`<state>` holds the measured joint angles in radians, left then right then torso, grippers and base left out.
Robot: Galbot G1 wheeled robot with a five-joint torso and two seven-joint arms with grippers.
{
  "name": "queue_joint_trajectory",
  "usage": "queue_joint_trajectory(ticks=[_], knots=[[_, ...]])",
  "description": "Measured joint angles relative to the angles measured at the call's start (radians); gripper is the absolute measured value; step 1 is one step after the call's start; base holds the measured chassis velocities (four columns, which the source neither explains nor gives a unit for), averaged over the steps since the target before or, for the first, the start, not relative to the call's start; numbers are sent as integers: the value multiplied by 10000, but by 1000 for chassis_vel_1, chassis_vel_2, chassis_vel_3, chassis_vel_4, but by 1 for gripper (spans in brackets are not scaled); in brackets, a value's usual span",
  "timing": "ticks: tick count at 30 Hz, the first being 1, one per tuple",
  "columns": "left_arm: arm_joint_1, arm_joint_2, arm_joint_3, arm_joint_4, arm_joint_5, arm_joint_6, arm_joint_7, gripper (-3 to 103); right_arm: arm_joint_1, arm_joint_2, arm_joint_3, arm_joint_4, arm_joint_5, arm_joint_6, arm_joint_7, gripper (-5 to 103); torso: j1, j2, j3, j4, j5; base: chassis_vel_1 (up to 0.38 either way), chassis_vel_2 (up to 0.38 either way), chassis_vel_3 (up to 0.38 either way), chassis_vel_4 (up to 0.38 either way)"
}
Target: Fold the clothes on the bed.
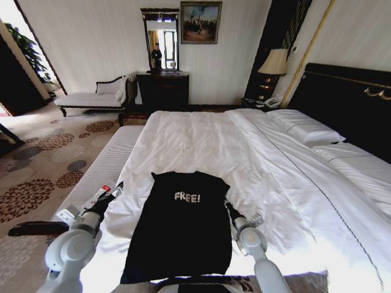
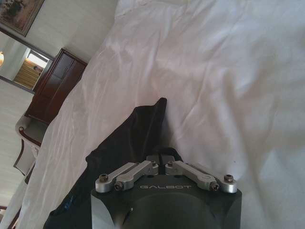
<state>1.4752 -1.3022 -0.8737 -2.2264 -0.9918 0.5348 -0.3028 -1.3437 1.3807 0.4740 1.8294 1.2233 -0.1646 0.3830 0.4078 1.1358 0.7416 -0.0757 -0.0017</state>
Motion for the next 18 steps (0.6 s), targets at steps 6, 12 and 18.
queue_joint_trajectory(ticks=[6,12,18], knots=[[3,-4,80,-44,44,1,-26,100,-52,-52,68,0,-232,185,-111,0,0,0,0,0,0,0,0,0,0],[53,-2,143,-67,146,1,-26,100,-403,-39,43,140,-1454,720,-1093,0,0,0,0,0,0,0,0,0,0],[100,6,167,-76,201,-3,-23,100,-515,-21,-157,-66,-2916,1349,-1933,0,0,1,0,0,0,0,0,0,0]])
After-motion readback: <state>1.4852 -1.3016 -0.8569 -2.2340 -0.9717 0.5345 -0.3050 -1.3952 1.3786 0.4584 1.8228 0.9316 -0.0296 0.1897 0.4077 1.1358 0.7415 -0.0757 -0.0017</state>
